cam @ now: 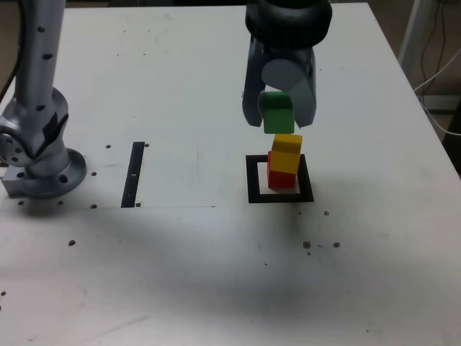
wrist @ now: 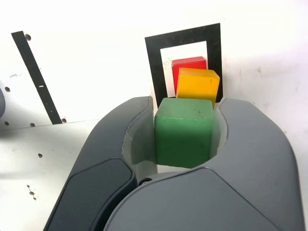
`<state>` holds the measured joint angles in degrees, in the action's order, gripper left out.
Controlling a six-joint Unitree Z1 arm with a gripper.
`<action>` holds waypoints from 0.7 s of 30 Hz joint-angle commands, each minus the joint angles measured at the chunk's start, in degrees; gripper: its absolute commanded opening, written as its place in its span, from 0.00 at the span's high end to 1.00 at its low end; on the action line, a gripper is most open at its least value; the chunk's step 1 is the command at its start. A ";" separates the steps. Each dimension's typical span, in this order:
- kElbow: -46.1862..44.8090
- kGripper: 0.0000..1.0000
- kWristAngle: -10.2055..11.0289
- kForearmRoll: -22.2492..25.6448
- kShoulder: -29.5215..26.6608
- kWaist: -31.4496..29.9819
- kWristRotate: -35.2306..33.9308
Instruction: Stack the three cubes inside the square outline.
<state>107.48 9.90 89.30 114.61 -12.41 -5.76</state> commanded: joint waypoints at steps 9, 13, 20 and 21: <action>0.35 0.65 0.82 0.22 2.73 0.02 0.64; 0.47 0.65 0.82 0.13 3.28 0.09 0.87; 0.77 0.63 0.77 0.06 4.39 0.62 1.56; 0.83 0.62 0.74 0.05 4.60 0.75 1.73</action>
<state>108.14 10.63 89.15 118.83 -11.81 -4.19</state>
